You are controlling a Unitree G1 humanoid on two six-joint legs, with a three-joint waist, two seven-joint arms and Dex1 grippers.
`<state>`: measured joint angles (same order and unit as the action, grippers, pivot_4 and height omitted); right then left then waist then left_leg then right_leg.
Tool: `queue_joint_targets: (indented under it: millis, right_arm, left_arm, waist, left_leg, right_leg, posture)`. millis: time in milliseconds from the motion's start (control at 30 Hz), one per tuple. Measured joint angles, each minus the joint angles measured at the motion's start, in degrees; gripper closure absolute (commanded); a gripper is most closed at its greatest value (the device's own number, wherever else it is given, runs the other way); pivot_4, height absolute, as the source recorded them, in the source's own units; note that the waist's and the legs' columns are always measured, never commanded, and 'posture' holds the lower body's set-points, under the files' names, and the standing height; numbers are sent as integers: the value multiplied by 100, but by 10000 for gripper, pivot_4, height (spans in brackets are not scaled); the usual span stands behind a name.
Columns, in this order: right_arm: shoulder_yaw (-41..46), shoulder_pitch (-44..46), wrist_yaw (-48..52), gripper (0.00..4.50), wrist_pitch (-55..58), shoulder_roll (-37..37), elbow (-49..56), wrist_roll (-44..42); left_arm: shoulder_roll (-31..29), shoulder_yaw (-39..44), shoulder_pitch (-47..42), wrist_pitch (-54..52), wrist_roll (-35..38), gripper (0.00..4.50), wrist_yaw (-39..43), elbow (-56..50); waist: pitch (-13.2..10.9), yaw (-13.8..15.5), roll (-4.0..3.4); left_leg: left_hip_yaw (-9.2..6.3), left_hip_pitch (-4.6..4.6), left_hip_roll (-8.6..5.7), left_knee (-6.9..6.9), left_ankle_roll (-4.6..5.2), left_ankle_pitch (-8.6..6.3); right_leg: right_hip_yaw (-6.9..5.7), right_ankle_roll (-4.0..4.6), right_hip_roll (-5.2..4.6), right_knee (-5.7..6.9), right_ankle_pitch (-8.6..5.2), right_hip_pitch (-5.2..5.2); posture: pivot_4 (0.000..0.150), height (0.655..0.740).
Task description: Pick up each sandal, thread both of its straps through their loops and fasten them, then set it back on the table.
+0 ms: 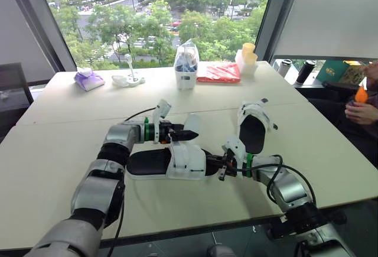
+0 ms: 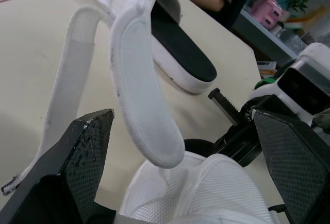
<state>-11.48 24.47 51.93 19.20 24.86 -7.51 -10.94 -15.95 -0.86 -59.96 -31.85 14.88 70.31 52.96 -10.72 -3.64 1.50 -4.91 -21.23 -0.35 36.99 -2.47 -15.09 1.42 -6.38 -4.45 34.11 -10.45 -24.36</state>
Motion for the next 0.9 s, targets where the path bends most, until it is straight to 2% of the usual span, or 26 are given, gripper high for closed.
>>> queue_joint_targets:
  millis: [167,300,567,667,900]
  right_arm:
    - [13,-7,-7,45000,1,-21,0,8]
    - [11,-11,-25,45000,1,-73,-4,14]
    - [17,-110,-173,45000,1,-99,98,50]
    - [21,-175,-240,45000,2,-102,176,55]
    - [24,-250,-345,45000,17,-114,274,56]
  left_arm:
    - [376,279,-749,166,21,353,-278,1052]
    - [512,874,-1291,193,221,353,-686,1793]
    - [712,1824,-1520,394,455,353,-1948,2344]
    - [803,1996,-1547,490,455,7721,-2187,2360]
    - [884,2256,-1661,533,457,42218,-2370,2369]
  waist:
    - [0,5,1]
    - [0,-34,1]
    - [0,-30,2]
    - [0,-27,2]
    - [0,-27,2]
  left_leg:
    - [1,0,0,0,0,0]
    - [0,2,0,-6,1,-1]
    - [0,4,0,-4,0,0]
    - [0,3,0,-5,0,-1]
    - [0,3,0,-6,0,-1]
  right_leg:
    - [0,-2,0,-3,1,0]
    - [-1,-6,0,-4,1,0]
    - [-1,-9,0,-2,2,0]
    - [-1,-10,0,-2,3,0]
    - [-1,-11,0,-3,4,0]
  posture:
    - [1500,7400]
    - [1500,7400]
    - [1500,7400]
    - [1500,7400]
    - [1500,7400]
